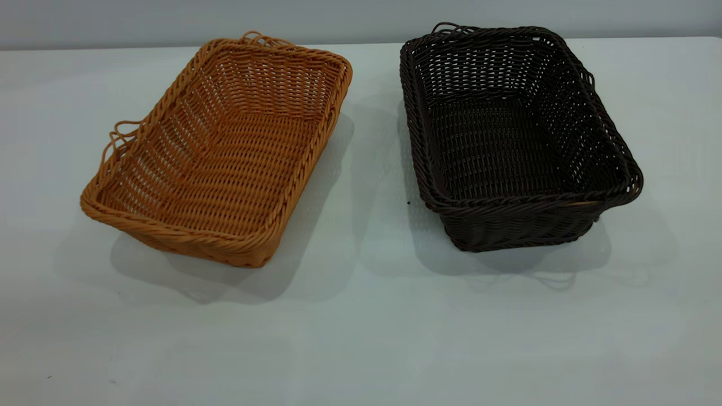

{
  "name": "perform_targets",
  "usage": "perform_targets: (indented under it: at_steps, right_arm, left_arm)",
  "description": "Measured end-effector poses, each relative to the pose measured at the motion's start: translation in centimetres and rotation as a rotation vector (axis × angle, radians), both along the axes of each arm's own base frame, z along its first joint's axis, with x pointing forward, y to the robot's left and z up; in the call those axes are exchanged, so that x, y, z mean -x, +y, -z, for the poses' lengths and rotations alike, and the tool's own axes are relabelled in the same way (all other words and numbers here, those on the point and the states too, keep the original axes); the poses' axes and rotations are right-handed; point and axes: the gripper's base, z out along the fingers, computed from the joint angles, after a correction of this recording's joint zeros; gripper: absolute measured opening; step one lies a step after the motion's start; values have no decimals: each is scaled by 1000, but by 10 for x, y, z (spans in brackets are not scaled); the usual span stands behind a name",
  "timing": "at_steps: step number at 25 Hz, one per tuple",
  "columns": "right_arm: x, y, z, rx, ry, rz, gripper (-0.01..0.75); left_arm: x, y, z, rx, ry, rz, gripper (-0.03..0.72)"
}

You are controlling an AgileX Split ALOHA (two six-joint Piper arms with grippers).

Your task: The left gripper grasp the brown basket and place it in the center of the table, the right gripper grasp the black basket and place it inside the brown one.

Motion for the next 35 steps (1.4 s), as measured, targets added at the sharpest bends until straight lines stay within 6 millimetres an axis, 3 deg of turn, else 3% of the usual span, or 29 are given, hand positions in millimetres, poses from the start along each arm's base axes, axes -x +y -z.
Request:
perform_targets:
  at_steps: [35]
  right_arm:
    - [0, 0, 0, 0, -3, 0, 574]
  left_arm:
    - [-2, 0, -3, 2, -39, -3, 447]
